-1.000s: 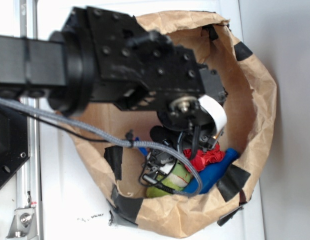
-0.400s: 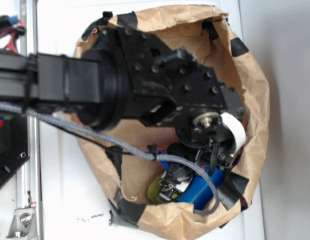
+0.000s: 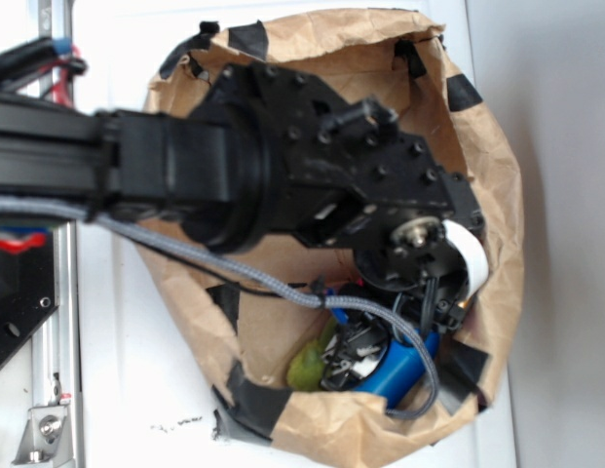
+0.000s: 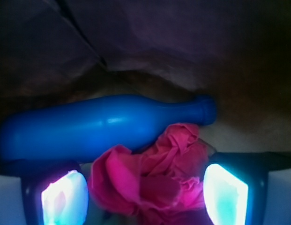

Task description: Grab the red paper.

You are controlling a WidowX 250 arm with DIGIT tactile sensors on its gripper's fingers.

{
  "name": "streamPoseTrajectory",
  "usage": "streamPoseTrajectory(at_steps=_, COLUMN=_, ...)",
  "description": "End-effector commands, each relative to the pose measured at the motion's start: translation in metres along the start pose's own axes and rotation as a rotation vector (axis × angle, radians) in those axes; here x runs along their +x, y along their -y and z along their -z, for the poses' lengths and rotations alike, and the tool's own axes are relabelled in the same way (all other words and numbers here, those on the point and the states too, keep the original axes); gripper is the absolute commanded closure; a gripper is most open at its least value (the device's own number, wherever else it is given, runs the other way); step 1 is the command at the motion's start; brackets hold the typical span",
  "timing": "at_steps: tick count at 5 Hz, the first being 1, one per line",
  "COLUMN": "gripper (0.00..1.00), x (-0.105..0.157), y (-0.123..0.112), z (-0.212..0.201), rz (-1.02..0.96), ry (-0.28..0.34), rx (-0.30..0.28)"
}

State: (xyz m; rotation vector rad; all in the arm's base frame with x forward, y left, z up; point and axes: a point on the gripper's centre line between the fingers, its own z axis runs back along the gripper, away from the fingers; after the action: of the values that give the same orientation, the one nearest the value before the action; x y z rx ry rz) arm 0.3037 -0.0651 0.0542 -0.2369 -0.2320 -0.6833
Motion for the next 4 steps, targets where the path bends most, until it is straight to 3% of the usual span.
streamPoseTrajectory(at_steps=1, gripper=1.00, x=0.007, y=0.016, z=0.019, rz=0.014, ry=-0.028, rx=-0.026)
streamPoseTrajectory(at_steps=4, gripper=1.00, x=0.003, y=0.019, z=-0.002, rz=0.006, ry=-0.014, rx=0.014)
